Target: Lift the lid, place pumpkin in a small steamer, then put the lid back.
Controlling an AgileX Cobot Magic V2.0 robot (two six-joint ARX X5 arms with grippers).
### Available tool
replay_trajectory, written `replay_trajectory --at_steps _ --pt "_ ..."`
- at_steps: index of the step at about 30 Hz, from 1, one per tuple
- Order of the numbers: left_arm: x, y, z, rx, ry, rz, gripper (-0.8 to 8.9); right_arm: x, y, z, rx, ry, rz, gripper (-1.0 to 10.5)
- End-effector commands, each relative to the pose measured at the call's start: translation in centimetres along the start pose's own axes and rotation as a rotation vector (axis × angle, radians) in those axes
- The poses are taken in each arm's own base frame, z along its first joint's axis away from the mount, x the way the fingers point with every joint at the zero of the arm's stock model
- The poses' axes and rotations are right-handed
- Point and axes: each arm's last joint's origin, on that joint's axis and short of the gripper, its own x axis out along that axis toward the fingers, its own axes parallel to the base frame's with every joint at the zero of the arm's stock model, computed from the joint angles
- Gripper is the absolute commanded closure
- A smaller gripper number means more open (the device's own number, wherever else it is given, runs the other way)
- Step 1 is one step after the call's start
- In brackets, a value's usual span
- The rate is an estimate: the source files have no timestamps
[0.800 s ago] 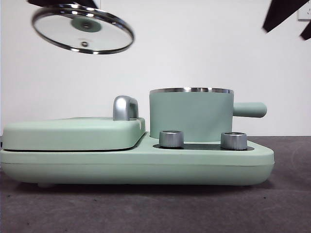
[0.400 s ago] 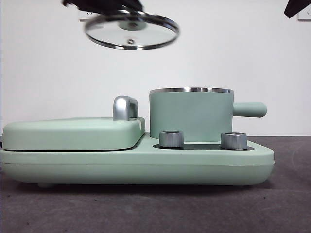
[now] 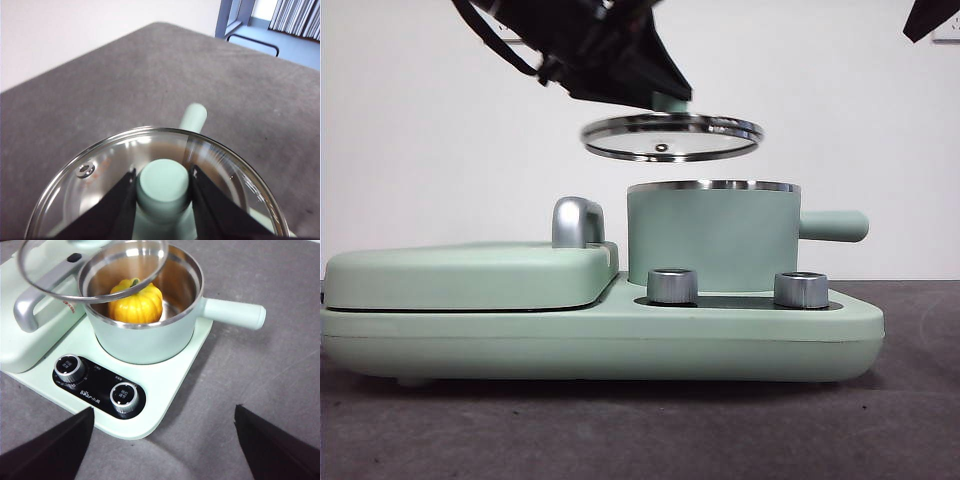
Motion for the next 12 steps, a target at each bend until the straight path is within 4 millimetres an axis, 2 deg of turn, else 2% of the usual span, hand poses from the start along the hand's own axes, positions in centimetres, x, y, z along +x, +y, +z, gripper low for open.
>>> replay_trajectory --at_steps 1,5,12 --pt "1.0 -0.1 1.3 0.042 -0.069 -0.011 7.98 0.0 0.1 0.1 0.028 0.001 0.000 5.1" --pt "2.2 0.0 1.0 0.044 -0.072 -0.016 7.98 0.0 0.0 0.0 0.031 0.009 -0.019 5.1" --pt "3.1 0.2 0.7 0.049 -0.112 -0.015 7.98 0.0 0.0 -0.2 0.030 0.035 -0.021 5.1"
